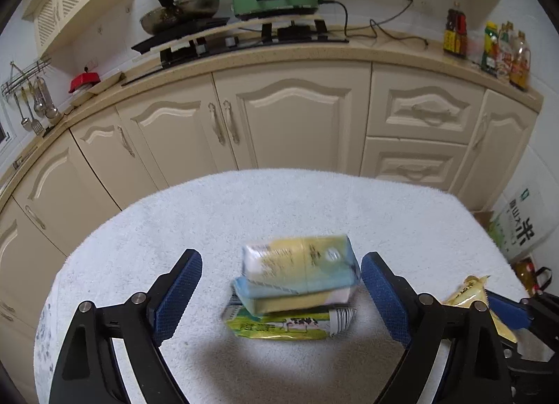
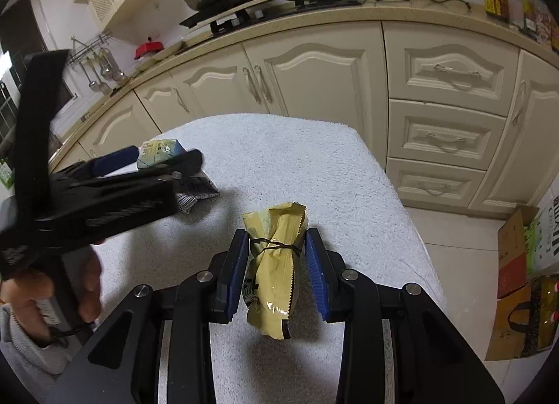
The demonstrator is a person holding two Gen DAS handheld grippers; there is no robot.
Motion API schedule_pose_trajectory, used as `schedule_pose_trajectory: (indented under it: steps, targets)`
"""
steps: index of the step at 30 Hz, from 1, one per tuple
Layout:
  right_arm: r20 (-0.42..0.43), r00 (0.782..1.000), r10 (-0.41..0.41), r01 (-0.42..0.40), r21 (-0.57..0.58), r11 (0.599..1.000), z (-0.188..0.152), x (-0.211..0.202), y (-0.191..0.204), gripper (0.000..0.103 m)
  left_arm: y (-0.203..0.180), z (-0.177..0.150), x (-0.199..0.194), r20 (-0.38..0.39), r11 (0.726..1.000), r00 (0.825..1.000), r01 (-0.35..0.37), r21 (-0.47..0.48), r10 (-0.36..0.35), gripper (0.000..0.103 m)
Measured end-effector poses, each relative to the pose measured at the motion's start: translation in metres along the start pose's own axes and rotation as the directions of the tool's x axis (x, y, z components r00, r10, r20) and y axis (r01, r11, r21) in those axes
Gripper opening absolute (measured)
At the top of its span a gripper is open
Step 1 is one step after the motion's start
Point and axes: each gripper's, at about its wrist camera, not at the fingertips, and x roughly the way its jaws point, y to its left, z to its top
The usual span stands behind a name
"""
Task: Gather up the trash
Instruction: 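Lift the stacked packages with the left tool and the yellow wrapper with the right tool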
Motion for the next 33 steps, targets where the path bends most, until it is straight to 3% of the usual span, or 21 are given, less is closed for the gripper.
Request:
schedule_pose_trajectory:
  steps: [1,7,13,18,20,22,27,33]
  targets:
    - [-0.002,1.0,0.003,-0.003,0.001,1.0,0.0,0.001,0.0,0.034,-0.003,-0.001,0.005,-0.012,1.0,1.0,0.01,0.006,-0.01,0.071]
    - [0.009,1.0,0.0,0.0,0.0,1.0,-0.002,-0.003,0.002,0.034,-0.001,-0.001,0.002,-0.007,1.0,1.0,0.019,0.001,-0.019,0.072]
    - [0.035,0.999,0.008,-0.008,0.007,1.0,-0.009,-0.025,0.001,0.032,-0.004,-0.017,-0.049,0.033,0.999,0.998,0.048,0.023,-0.049,0.072]
    - [0.048,0.999,0.0,-0.001,0.004,1.0,-0.021,-0.059,-0.001,0.027,-0.028,-0.029,-0.09,0.086,0.996,0.993,0.071,0.061,-0.076,0.072]
    - [0.005,1.0,-0.02,0.02,0.01,1.0,-0.026,-0.062,-0.002,0.027,-0.037,-0.035,-0.104,0.108,0.996,0.991,0.069,0.059,-0.075,0.072]
    - [0.041,0.999,-0.022,0.02,0.036,0.999,-0.031,-0.068,-0.007,0.027,-0.04,-0.043,-0.11,0.105,0.997,0.993,0.055,0.054,-0.06,0.072]
    - [0.036,0.999,-0.002,-0.001,0.073,0.997,-0.029,-0.053,-0.006,0.047,-0.045,-0.061,-0.12,0.091,0.999,0.996,0.011,0.05,-0.015,0.072]
    - [-0.017,1.0,-0.015,0.016,0.059,0.998,-0.019,-0.014,0.003,0.047,-0.038,-0.057,-0.103,0.04,1.0,0.999,0.002,0.022,-0.003,0.072]
